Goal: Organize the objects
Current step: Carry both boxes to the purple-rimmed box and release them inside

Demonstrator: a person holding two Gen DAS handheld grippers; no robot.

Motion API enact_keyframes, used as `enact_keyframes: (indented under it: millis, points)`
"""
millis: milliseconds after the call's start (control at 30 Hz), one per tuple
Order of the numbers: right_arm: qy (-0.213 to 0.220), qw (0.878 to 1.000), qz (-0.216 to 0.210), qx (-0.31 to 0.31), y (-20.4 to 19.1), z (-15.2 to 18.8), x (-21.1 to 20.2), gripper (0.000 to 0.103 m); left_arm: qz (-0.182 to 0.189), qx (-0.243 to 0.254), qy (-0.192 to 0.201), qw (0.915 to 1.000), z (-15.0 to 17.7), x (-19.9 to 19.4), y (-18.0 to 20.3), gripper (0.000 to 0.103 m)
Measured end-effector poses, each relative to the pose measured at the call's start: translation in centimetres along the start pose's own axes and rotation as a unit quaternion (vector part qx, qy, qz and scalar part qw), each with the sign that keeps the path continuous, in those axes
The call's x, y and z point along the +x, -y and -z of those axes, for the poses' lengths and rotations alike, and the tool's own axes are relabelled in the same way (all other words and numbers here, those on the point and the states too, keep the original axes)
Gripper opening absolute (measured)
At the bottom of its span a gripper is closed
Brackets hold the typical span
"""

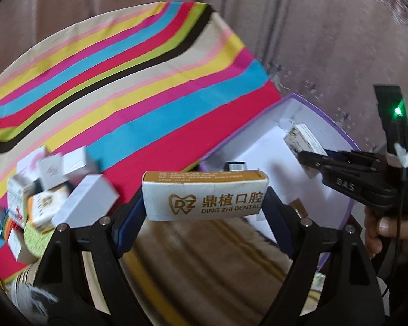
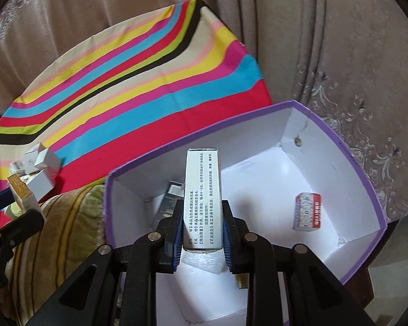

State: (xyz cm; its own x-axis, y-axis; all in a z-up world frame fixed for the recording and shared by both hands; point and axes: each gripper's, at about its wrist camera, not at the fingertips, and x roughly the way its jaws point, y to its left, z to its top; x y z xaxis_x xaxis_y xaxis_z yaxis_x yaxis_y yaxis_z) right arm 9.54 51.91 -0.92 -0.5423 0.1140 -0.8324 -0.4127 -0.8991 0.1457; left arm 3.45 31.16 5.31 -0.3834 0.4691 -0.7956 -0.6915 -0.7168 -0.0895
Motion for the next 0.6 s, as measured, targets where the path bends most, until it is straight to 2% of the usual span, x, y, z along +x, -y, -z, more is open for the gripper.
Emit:
enact_keyframes:
  millis: [200,333,600]
  points:
    - [0.003,1.000,0.018,0.014,1.5,-0.2,-0.2,0.026,0.036,0.034,-0.010,0.9987,-0.5,0.9,2.6,0.084]
    - [0.006,1.000,0.021,0.018,1.9,-0.5,-0.3,0.027,0.095,0.044,-0.026,0.9942,-0.6,1.6,3.7,0.085]
    - [0.005,1.000,0.018,0.020,1.5,-0.7,-0.3,0.028,0.102,0.026,-0.023,0.9942,-0.6,1.3,3.6,0.088]
